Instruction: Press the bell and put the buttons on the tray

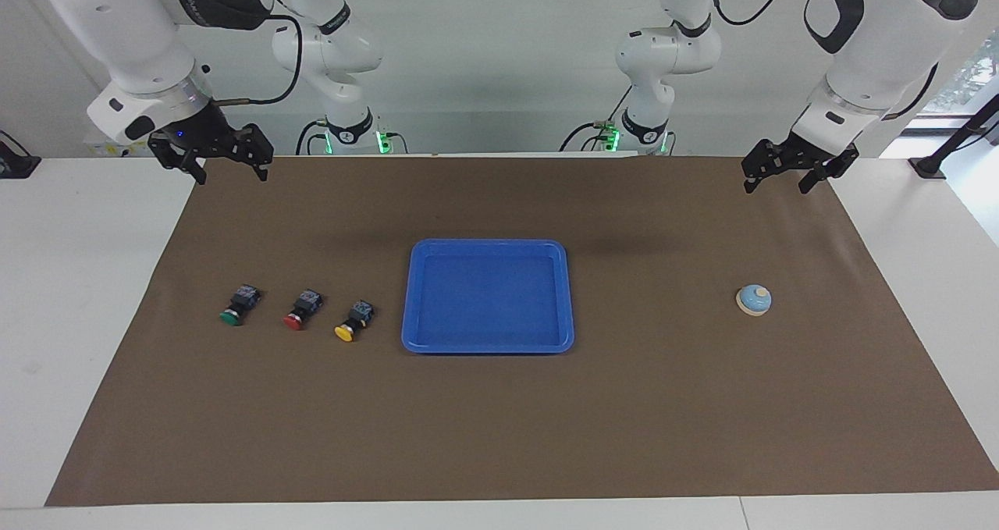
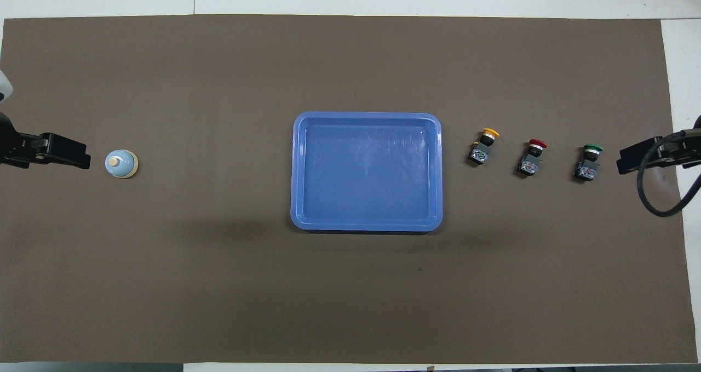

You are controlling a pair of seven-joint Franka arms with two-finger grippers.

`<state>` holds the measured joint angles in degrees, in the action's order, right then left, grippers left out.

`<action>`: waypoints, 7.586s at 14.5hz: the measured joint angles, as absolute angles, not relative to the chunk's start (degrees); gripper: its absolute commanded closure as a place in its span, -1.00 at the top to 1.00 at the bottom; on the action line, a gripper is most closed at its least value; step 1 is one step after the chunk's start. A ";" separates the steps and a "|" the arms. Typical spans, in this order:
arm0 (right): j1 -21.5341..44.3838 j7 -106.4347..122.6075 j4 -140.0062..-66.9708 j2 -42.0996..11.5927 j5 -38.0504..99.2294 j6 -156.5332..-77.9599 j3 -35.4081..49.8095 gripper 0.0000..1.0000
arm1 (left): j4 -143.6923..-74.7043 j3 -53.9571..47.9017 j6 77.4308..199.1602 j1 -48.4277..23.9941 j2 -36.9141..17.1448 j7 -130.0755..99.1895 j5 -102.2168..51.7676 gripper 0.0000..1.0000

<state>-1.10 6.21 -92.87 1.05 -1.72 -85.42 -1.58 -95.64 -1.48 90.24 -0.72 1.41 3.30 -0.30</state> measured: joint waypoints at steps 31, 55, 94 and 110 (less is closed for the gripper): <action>-1.10 6.21 -92.87 1.05 -1.72 -85.42 -1.58 1.00 | -113.47 -0.70 122.75 6.33 -10.82 6.70 -0.30 -1.00; -1.10 6.21 -92.87 1.05 -1.72 -85.42 -1.58 1.00 | -104.94 -2.88 93.76 2.82 2.18 6.79 -0.30 1.00; 9.19 -29.40 -114.26 -15.55 -1.60 -132.61 -1.29 1.00 | -96.39 -1.73 91.27 -1.21 -1.55 1.60 -0.30 1.00; 11.18 -34.69 -114.45 -19.91 -1.58 -137.29 -1.32 -1.00 | -96.36 -1.70 91.27 -1.21 0.27 1.60 -0.30 1.00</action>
<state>11.18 -34.69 -114.45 -19.91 -1.58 -137.29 -1.32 -96.36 -1.70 91.27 -1.21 0.27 1.60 -0.30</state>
